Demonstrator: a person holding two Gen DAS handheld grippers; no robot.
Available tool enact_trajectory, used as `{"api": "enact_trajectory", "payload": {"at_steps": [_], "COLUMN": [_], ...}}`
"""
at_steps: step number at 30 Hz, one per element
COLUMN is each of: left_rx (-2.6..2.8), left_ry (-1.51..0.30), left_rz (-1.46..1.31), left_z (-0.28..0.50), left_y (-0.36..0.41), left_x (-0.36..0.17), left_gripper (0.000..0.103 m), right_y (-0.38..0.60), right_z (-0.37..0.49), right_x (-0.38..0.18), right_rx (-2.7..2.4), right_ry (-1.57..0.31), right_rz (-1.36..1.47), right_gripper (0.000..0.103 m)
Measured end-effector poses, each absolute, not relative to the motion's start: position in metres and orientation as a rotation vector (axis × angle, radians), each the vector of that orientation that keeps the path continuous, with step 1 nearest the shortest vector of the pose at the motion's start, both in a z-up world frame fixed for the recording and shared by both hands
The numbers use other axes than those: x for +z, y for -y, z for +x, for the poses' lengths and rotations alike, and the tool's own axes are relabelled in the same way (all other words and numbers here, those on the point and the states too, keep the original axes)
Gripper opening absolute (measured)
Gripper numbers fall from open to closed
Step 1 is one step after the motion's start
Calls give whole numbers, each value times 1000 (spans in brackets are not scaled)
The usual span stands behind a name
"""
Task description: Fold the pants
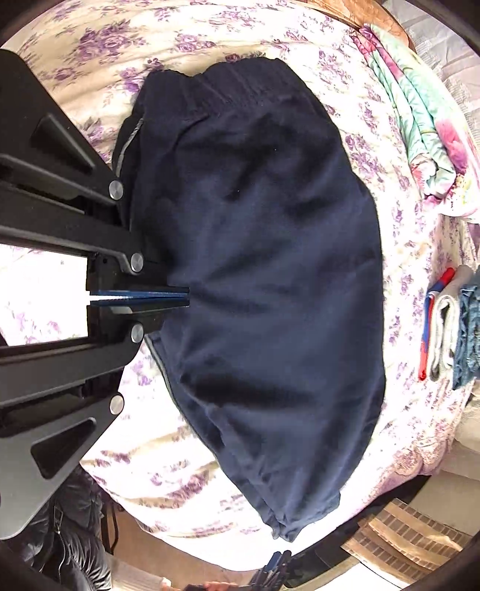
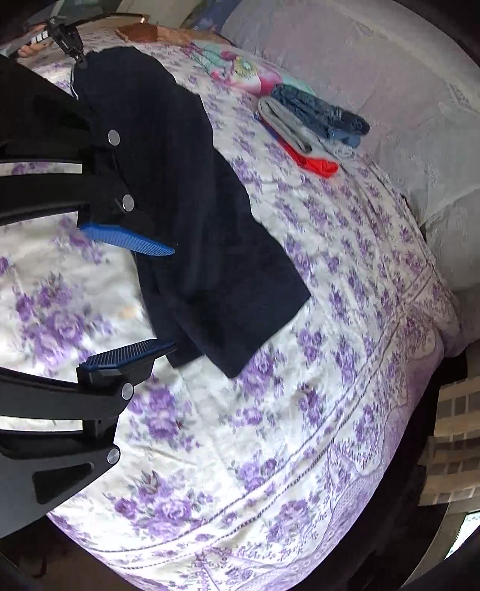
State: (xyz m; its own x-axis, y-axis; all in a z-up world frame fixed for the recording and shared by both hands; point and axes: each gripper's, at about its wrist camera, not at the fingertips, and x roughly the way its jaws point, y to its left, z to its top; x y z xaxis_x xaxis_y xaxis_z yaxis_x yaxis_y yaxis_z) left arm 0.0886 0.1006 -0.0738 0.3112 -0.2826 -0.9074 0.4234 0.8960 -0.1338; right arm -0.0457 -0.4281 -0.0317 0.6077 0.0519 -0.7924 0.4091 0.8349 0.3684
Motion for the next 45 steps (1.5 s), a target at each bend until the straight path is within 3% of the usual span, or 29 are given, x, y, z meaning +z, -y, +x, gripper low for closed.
{"api": "enact_trajectory", "payload": {"at_steps": [3,11,18,19,20,21,23,29,32,33,35,36,40,45], "left_rx": [-446,-391,-373,-375,-376,-375,-368,-353,-351,-349,-355,-370,-452,-497], "left_ry": [-1132,-1199,-1195,-1197,-1196,-1195,-1189,-1184,-1187,-1179,-1174,-1163,-1090,-1112], "left_rz": [105,-53,-36,-43,-45,-46,-35,-21,-41,-30,7,13,-1,39], "left_z": [86,93,90,89,93,93,92,88,88,86,80,79,88,128], "left_y": [-102,-137,-137,-139,-139,-138,-136,-144,-145,-144,-138,-134,-105,-54], "left_x": [-70,-97,-93,-93,-97,-98,-98,-98,-95,-91,-83,-78,-54,-68], "left_gripper": [1,2,2,2,2,2,2,2,1,1,1,1,1,1], "right_y": [376,210,155,152,151,149,145,152,151,151,155,156,157,156], "right_z": [-35,14,58,63,66,66,59,46,49,51,60,68,132,219], "right_x": [-31,-42,-62,-71,-80,-85,-78,-83,-76,-68,-39,-22,10,-19], "right_rx": [60,361,437,439,451,459,466,492,525,539,557,560,550,665], "right_ry": [-901,-1031,-1118,-1141,-1166,-1180,-1203,-1263,-1305,-1335,-1306,-1252,-1118,-1212], "right_rz": [622,53,-316,-335,-330,-324,-335,-247,-226,-228,-198,-200,-164,-34], "right_gripper": [49,49,49,47,31,25,3,3,11,32,56,62,66,66]}}
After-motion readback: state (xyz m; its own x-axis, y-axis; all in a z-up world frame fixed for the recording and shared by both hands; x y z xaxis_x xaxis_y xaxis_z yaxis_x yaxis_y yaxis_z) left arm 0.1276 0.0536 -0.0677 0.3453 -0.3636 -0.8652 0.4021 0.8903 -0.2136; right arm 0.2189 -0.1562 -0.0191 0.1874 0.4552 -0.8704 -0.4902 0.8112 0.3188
